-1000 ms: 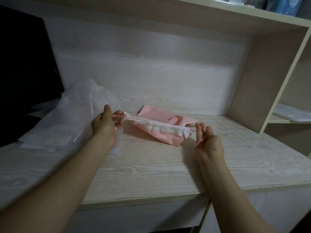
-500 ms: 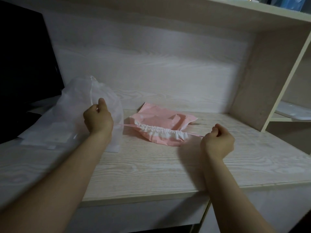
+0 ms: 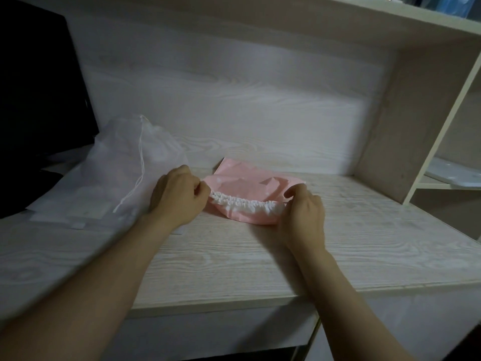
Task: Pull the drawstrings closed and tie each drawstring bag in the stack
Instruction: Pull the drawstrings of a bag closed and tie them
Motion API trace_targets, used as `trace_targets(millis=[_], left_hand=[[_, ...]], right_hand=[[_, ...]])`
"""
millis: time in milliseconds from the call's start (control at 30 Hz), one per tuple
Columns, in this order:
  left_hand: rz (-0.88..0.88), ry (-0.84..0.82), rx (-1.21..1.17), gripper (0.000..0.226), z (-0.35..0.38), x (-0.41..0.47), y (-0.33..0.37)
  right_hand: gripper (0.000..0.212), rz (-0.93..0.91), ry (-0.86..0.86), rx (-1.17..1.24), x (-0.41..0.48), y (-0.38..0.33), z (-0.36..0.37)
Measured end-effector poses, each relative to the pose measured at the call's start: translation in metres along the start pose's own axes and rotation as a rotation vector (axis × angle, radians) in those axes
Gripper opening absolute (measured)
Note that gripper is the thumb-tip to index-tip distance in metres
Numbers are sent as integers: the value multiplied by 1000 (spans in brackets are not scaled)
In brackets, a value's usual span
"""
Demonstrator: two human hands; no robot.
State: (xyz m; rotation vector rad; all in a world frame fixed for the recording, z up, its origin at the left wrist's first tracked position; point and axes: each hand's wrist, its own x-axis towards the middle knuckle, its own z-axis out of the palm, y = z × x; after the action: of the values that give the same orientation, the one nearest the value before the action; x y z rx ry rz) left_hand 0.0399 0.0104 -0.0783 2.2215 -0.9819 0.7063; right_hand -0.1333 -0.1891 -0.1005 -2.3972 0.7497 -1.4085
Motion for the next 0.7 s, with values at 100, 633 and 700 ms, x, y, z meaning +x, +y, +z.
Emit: trace_targets(millis=[100,633,700], left_hand=[[-36,19,-108,54,1,2,4],[-332,103,290,50,-3,7,-5],[-323,125,336,51,-2,8,-5]], right_hand=[[14,-33,-11,-13,-1,-4,2],[50,484,56,-151,15,17,-4],[50,528,70,-165,15,16,-6]])
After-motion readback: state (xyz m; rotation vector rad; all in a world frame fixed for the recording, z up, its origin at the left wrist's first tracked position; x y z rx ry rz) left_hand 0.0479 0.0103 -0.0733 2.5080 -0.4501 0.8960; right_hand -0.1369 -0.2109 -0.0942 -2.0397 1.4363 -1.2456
